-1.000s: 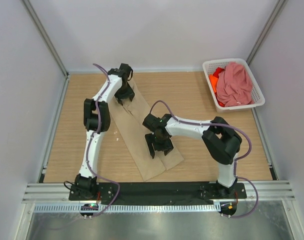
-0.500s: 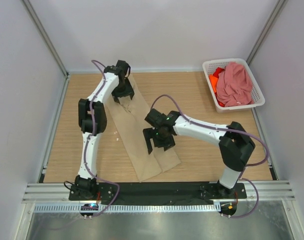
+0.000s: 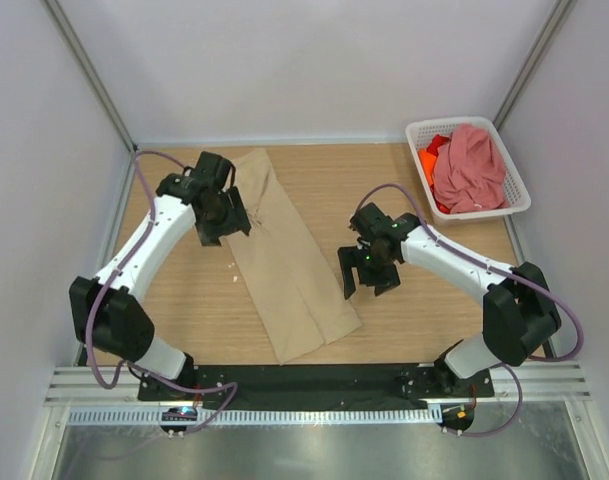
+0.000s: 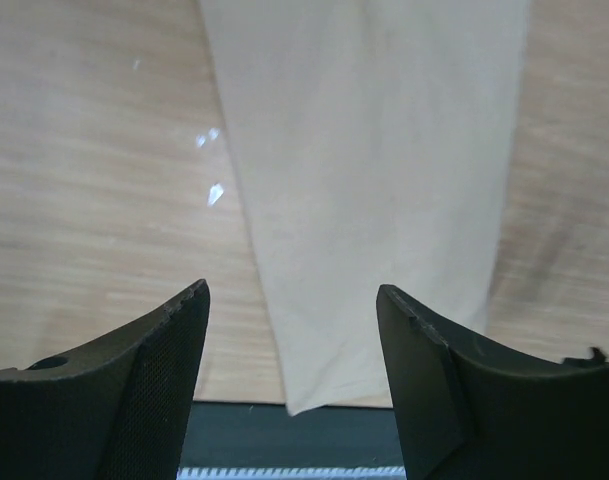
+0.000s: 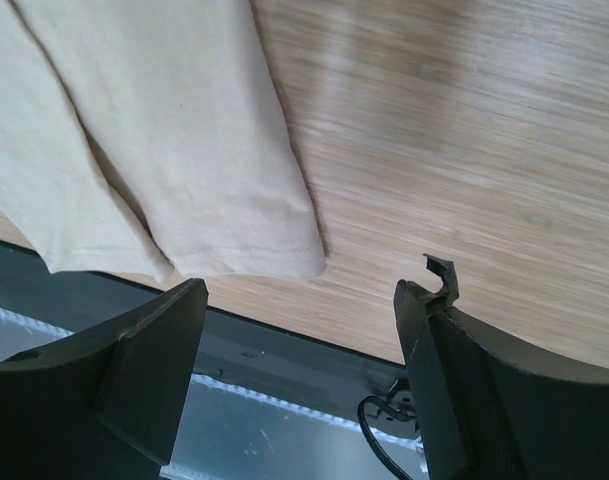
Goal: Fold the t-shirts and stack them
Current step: Fold the tshirt
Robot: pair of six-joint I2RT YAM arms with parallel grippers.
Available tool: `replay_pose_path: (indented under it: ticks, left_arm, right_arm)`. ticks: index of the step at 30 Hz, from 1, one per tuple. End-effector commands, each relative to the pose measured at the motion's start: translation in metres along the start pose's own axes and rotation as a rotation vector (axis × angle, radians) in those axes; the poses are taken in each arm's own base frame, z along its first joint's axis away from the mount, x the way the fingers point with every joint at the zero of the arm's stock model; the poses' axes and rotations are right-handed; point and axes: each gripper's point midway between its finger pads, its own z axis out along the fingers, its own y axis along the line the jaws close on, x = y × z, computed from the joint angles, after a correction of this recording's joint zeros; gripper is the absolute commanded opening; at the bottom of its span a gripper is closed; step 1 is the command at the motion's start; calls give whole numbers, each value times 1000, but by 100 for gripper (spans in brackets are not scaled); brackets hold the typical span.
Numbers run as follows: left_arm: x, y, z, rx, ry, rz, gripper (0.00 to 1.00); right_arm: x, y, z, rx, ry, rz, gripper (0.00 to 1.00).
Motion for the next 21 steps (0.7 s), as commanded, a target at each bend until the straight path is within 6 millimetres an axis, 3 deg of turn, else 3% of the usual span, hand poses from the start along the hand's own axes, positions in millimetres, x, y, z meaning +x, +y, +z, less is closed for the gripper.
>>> replay_pose_path:
  ticks: [1,4,5,8,9,10,12,14,15,16,18,19,21]
  left_arm:
    - [7,9,21,-7,-7,-35,70]
    - [-19,1,35,-36,-58,13,70]
    - [-37,-10,44,-37,-75,21,70]
    - [-67,-16,65,-86,-105,57,71]
    - [-83,-25,81,-85,-103,49,71]
    - [-93,-23,89,-82,-96,28,71]
    - [-99,-18,123,-123,-46,24,70]
    - [-121,-16,133,-125,-61,10,70]
    - [-119,-9,157,-146,-23,4,70]
    - [-132,-15,159,-126,-46,8,69]
    - [-136,-8,174,-138,-29,6,69]
    - [-141,-9,185,-137,-26,1,69]
    - [-142,-12,196,-124,-7,-1,68]
  right_arm:
    - [-4,11,-8,-53,-5,-72,83]
    - [-10,18,-11,-46,-1,-92,85]
    - [-11,21,-11,-44,-6,-103,86]
    - [-15,42,-4,-18,-16,-179,90]
    - [-14,47,-2,-5,-6,-194,91]
    - [-24,58,-5,-4,-28,-212,91]
    - [-23,72,10,33,-1,-265,93]
    - [-33,93,11,10,-19,-290,94]
    - [-32,97,26,27,19,-296,94]
    - [-43,107,26,13,0,-298,95]
    - [-49,108,46,45,30,-298,95]
    - [-60,116,46,44,10,-300,95]
    - [-64,118,59,69,42,-293,95]
